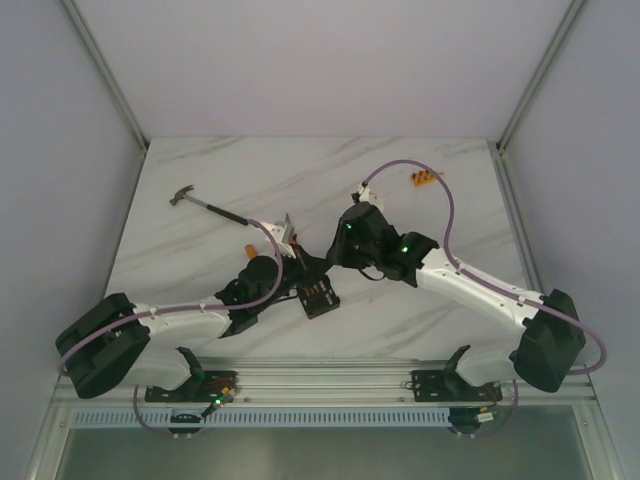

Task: Snap on the fuse box
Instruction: Pick up the fuse from the center of the board.

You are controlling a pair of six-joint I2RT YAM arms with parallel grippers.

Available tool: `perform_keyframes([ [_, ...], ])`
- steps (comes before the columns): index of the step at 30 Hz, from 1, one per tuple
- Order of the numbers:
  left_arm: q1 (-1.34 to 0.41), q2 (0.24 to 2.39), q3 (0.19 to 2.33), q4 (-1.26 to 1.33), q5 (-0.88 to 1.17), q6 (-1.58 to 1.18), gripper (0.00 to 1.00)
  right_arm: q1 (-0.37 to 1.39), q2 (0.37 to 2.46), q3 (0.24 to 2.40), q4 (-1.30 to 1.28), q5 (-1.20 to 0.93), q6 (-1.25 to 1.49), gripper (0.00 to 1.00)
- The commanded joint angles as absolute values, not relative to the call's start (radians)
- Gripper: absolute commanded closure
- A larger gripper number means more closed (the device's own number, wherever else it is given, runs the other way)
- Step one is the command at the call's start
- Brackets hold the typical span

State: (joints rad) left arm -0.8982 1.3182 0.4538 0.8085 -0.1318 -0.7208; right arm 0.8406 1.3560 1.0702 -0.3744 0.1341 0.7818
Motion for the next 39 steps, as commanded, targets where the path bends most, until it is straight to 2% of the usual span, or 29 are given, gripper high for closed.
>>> perform_keyframes([
  [1, -0.902, 1.284, 0.437, 0.865, -0.170, -0.693, 1.00, 0.858, 1.332, 1.051, -0.368, 0.107, 0.791, 0.59],
  [7, -0.886, 1.206, 0.408, 0.804, -0.163, -0.606, 1.00, 0.837, 1.261, 1.059, -0.349, 0.114, 0.648, 0.44],
  [11, -0.819, 1.141, 0.381, 0.787, 0.008, -0.543, 1.00, 0.799, 1.170, 1.021, -0.273, 0.014, 0.435, 0.42],
  [23, -0.669, 1.012, 0.416, 0.714, 0.577, -0.433, 1.00, 0.694, 1.077, 1.011, -0.225, -0.561, -0.043, 0.47],
  [31, -0.669, 0.974, 0.429, 0.746, 0.701, -0.456, 1.00, 0.677, 1.113, 1.027, -0.248, -0.802, -0.162, 0.50],
  [39, -0.670, 0.982, 0.445, 0.786, 0.742, -0.489, 1.00, 0.677, 1.152, 1.032, -0.276, -0.893, -0.206, 0.53],
])
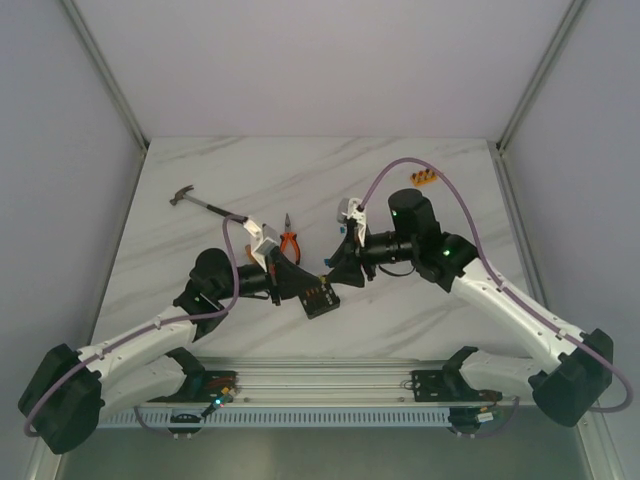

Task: Snap on the fuse box
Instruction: Pick up the fuse from the center of the board.

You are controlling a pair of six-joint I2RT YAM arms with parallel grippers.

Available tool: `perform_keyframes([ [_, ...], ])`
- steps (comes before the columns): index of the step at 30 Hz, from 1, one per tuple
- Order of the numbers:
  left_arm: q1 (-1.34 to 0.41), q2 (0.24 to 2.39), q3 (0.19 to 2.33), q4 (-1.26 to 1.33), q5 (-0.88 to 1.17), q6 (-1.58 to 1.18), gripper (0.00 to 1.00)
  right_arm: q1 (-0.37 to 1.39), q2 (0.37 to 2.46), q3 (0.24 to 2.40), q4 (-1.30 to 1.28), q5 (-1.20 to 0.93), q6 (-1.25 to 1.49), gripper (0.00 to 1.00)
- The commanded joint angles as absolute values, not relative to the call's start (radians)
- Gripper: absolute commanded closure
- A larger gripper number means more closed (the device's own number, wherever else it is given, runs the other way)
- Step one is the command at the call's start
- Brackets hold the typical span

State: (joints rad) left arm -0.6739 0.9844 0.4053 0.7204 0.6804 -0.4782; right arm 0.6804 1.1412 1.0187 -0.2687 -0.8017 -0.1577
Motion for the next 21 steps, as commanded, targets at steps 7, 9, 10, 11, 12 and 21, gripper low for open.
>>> perform_keyframes([
  [7, -0.675, 0.986, 0.451, 0.810, 0.758, -0.506, 1.00, 0.677, 1.177, 1.037, -0.274, -0.905, -0.215, 0.61],
  [9, -0.676, 0.988, 0.451, 0.811, 0.758, -0.507, 1.00, 0.676, 1.181, 1.038, -0.274, -0.912, -0.215, 0.64],
  [10, -0.676, 0.989, 0.451, 0.811, 0.760, -0.506, 1.00, 0.677, 1.180, 1.039, -0.274, -0.916, -0.215, 0.66],
  [11, -0.676, 0.991, 0.451, 0.811, 0.759, -0.506, 1.00, 0.678, 1.183, 1.040, -0.274, -0.919, -0.216, 0.68],
  [12, -0.678, 0.992, 0.452, 0.812, 0.760, -0.506, 1.00, 0.677, 1.184, 1.040, -0.274, -0.924, -0.215, 0.70],
  [21, -0.684, 0.998, 0.454, 0.816, 0.754, -0.509, 1.00, 0.678, 1.202, 1.040, -0.263, -0.969, -0.212, 0.87],
])
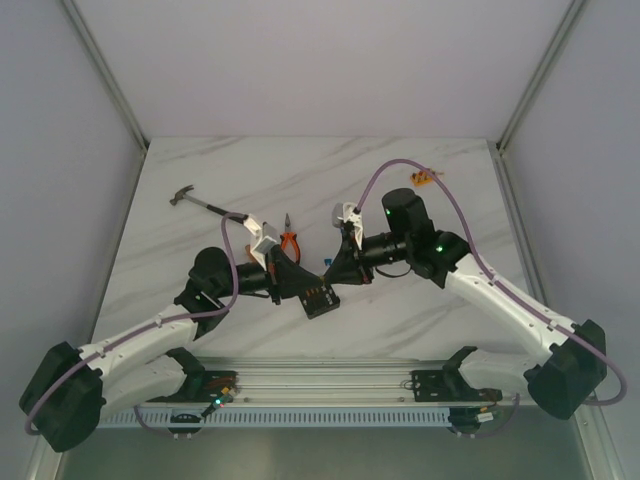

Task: Snap on the fuse box
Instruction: Pick up the fuse from the center of the board.

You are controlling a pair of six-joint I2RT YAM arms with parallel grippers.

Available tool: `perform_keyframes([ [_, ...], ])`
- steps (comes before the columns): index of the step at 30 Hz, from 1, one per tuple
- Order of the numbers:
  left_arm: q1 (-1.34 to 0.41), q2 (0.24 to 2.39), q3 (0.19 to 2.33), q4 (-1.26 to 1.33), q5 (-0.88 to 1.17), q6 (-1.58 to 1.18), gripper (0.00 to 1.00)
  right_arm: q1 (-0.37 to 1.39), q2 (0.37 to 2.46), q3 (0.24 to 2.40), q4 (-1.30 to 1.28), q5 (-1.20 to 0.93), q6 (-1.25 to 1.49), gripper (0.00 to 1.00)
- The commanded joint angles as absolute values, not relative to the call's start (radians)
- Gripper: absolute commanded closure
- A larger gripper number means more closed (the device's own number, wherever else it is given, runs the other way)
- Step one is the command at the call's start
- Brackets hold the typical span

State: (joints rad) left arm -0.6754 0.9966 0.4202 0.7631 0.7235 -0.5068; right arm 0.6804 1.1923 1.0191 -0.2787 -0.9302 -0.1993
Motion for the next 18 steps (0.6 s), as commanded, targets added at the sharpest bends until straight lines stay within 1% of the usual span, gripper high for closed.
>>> perform_keyframes([
  [1, -0.684, 1.000, 0.455, 0.811, 0.753, -0.508, 1.00, 0.678, 1.200, 1.039, -0.260, -0.972, -0.211, 0.91],
  [2, -0.684, 1.001, 0.454, 0.805, 0.750, -0.507, 1.00, 0.677, 1.200, 1.039, -0.256, -0.972, -0.208, 0.96],
  [3, -0.684, 1.001, 0.453, 0.796, 0.741, -0.505, 1.00, 0.678, 1.198, 1.040, -0.256, -0.969, -0.205, 1.00],
  [6, -0.684, 0.981, 0.444, 0.737, 0.658, -0.496, 1.00, 0.678, 1.195, 1.036, -0.256, -0.924, -0.191, 1.00],
  [7, -0.684, 0.969, 0.435, 0.713, 0.623, -0.496, 0.96, 0.677, 1.195, 1.034, -0.258, -0.897, -0.180, 1.00],
  [8, -0.684, 0.954, 0.427, 0.681, 0.576, -0.499, 0.87, 0.678, 1.197, 1.029, -0.257, -0.866, -0.168, 1.00],
  [10, -0.684, 0.926, 0.416, 0.597, 0.460, -0.511, 0.75, 0.681, 1.211, 1.021, -0.255, -0.790, -0.123, 1.00],
  [12, -0.684, 0.899, 0.406, 0.495, 0.315, -0.539, 0.60, 0.697, 1.228, 1.017, -0.256, -0.693, -0.068, 1.00],
  [15, -0.685, 0.866, 0.368, 0.381, 0.162, -0.608, 0.50, 0.747, 1.258, 1.012, -0.255, -0.493, 0.014, 1.00],
  [18, -0.684, 0.848, 0.307, 0.344, 0.092, -0.717, 0.46, 0.810, 1.297, 1.015, -0.271, -0.306, 0.101, 1.00],
])
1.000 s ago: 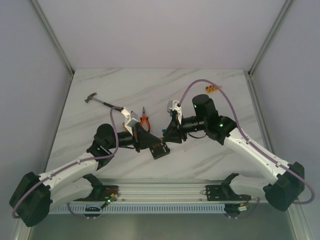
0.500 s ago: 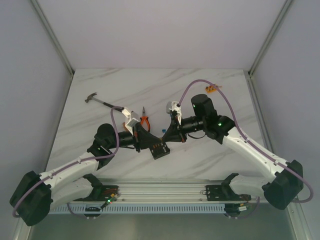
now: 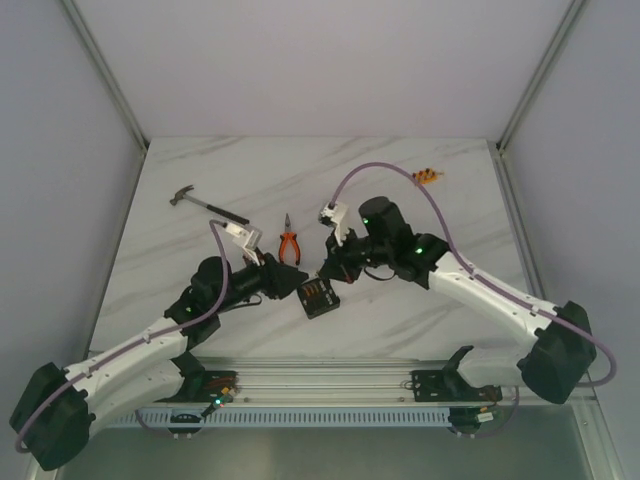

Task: Snap on the fuse box
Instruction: Pick up the fuse from the center of the board, then install the fuse at the fuse box base.

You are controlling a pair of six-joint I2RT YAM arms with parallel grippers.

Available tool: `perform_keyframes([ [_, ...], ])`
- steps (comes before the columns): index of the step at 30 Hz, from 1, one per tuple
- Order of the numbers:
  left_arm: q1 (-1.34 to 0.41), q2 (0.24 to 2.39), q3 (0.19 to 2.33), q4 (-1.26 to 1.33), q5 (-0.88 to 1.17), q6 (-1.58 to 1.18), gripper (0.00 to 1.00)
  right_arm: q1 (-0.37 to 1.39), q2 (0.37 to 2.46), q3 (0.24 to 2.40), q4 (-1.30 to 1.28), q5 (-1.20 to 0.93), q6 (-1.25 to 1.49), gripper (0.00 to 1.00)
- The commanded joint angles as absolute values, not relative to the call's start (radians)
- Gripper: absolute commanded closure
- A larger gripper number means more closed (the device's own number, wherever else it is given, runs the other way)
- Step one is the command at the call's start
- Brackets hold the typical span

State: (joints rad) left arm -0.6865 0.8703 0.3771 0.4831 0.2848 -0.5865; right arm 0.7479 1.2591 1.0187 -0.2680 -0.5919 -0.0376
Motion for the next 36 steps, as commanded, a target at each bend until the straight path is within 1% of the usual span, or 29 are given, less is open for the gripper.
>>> perform_keyframes([
  [1, -0.683, 0.846, 0.288, 0.341, 0.085, -0.752, 0.43, 0.831, 1.311, 1.019, -0.281, -0.250, 0.125, 1.00],
  [3, -0.683, 0.849, 0.259, 0.339, 0.080, -0.814, 0.42, 0.871, 1.341, 1.026, -0.300, -0.139, 0.176, 1.00],
  [6, -0.683, 0.858, 0.223, 0.340, 0.063, -0.883, 0.42, 0.932, 1.386, 1.036, -0.318, -0.029, 0.245, 1.00],
  [13, -0.682, 0.933, 0.179, 0.382, 0.066, -1.005, 0.42, 1.070, 1.488, 1.073, -0.342, 0.167, 0.374, 1.00],
  [23, -0.684, 1.105, 0.168, 0.517, 0.110, -1.104, 0.49, 1.154, 1.615, 1.088, -0.342, 0.303, 0.443, 1.00],
  [29, -0.684, 1.164, 0.175, 0.532, 0.110, -1.129, 0.55, 1.164, 1.672, 1.103, -0.337, 0.338, 0.448, 1.00],
  [36, -0.686, 1.236, 0.186, 0.569, 0.125, -1.146, 0.61, 1.169, 1.692, 1.104, -0.332, 0.353, 0.458, 1.00],
])
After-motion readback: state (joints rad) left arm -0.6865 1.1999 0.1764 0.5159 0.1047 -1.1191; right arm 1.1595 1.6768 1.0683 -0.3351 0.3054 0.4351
